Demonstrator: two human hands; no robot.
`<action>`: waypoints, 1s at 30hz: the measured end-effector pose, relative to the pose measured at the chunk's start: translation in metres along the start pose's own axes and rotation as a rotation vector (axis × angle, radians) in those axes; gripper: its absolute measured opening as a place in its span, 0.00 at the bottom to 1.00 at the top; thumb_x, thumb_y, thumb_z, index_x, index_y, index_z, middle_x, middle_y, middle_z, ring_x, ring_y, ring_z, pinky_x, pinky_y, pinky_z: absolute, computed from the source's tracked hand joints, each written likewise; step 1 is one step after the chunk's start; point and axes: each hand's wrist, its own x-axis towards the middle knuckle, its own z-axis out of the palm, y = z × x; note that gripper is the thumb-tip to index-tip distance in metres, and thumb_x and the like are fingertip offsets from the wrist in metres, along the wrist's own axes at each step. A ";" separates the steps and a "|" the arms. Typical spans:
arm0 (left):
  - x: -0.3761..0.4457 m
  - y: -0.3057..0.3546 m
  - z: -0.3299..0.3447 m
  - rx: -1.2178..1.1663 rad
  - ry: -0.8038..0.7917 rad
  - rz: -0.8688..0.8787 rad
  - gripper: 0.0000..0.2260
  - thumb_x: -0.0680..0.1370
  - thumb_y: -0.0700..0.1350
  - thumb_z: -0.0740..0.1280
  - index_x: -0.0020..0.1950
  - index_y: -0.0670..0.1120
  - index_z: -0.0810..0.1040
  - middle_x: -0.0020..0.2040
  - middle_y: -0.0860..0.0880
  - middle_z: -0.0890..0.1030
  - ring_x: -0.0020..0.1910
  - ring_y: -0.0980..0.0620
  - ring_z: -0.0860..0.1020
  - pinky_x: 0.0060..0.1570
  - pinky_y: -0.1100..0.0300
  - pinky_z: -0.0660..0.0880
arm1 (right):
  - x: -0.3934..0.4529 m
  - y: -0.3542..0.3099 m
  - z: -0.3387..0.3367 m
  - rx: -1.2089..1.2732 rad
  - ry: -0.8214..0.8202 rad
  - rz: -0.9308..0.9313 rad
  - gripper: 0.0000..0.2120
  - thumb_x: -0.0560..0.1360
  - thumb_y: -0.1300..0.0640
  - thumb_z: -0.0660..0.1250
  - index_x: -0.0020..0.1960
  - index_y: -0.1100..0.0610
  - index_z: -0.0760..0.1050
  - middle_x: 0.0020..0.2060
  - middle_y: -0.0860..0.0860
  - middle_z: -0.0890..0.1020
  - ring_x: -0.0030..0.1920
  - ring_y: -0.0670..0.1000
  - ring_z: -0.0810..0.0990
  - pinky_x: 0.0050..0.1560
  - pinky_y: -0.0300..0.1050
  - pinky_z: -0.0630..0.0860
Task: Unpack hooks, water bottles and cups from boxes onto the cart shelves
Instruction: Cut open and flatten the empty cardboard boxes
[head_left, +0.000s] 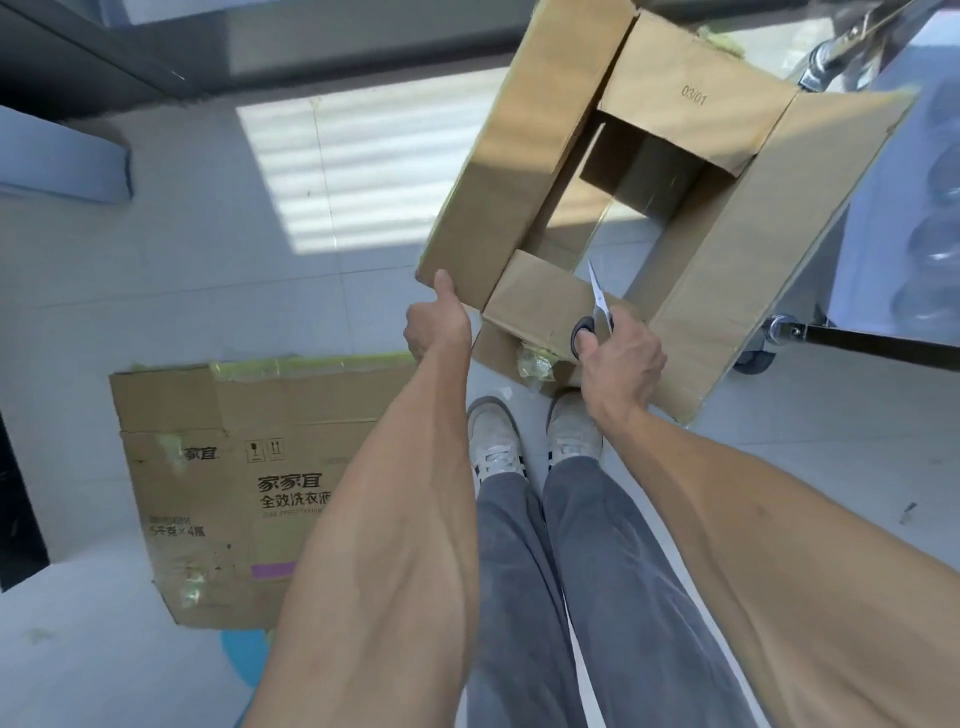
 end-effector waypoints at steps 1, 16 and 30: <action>0.001 0.003 -0.002 0.077 0.060 0.016 0.23 0.77 0.62 0.61 0.48 0.41 0.79 0.45 0.43 0.83 0.45 0.43 0.81 0.50 0.50 0.78 | 0.004 -0.003 -0.002 0.018 0.020 0.011 0.11 0.76 0.53 0.68 0.51 0.61 0.76 0.44 0.59 0.80 0.45 0.61 0.77 0.46 0.50 0.69; -0.045 0.181 -0.008 -0.096 -0.297 0.261 0.13 0.70 0.52 0.68 0.35 0.43 0.77 0.26 0.50 0.77 0.23 0.50 0.70 0.26 0.64 0.65 | 0.071 -0.150 -0.079 0.209 0.200 -0.082 0.06 0.78 0.60 0.66 0.53 0.56 0.80 0.33 0.44 0.59 0.41 0.56 0.71 0.40 0.44 0.64; 0.055 0.306 0.029 -0.246 -0.537 0.125 0.01 0.75 0.41 0.70 0.45 0.44 0.81 0.33 0.47 0.78 0.28 0.49 0.73 0.26 0.64 0.69 | 0.206 -0.270 -0.036 -0.140 0.165 -0.501 0.08 0.79 0.65 0.60 0.50 0.56 0.77 0.44 0.52 0.79 0.51 0.52 0.71 0.43 0.39 0.63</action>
